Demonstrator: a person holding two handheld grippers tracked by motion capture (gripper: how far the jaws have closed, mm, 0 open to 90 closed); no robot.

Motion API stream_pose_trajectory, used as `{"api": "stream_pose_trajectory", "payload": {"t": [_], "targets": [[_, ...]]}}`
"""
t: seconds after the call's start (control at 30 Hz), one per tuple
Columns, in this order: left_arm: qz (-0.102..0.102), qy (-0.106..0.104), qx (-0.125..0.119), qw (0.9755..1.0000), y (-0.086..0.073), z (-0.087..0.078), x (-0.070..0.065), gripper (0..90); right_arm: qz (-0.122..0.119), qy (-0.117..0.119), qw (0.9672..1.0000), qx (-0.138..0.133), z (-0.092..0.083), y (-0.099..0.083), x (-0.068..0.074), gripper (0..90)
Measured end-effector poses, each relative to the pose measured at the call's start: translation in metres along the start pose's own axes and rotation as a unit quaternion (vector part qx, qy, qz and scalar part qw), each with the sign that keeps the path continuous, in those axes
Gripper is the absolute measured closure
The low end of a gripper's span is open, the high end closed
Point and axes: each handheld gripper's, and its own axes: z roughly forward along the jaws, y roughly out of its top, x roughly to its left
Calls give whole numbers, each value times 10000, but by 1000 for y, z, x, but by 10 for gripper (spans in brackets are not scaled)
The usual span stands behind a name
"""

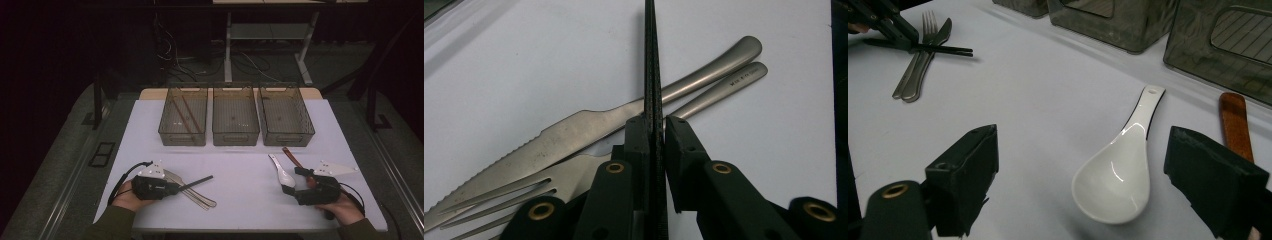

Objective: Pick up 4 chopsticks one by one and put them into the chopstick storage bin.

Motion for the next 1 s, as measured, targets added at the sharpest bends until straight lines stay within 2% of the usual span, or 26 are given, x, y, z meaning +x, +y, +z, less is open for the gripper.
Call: {"api": "stream_pose_trajectory", "payload": {"t": [0.17,0.33,0.5,0.7,1.0], "targets": [[-71,30,-82,9999,0,-1,0,770,-2,2,10000,-1,0,0,0,141],[-161,44,-358,9992,-1,-9,1,685,-2,-2,10000,2,0,0,0,141],[-261,180,-517,9982,-4,-18,0,690,-12,-1,10000,4,0,0,0,141],[-389,219,-524,9976,-10,-21,1,732,-21,7,10000,15,0,0,0,141],[-357,146,-395,9985,-11,-17,3,753,-30,13,10000,39,0,0,0,141]]}}
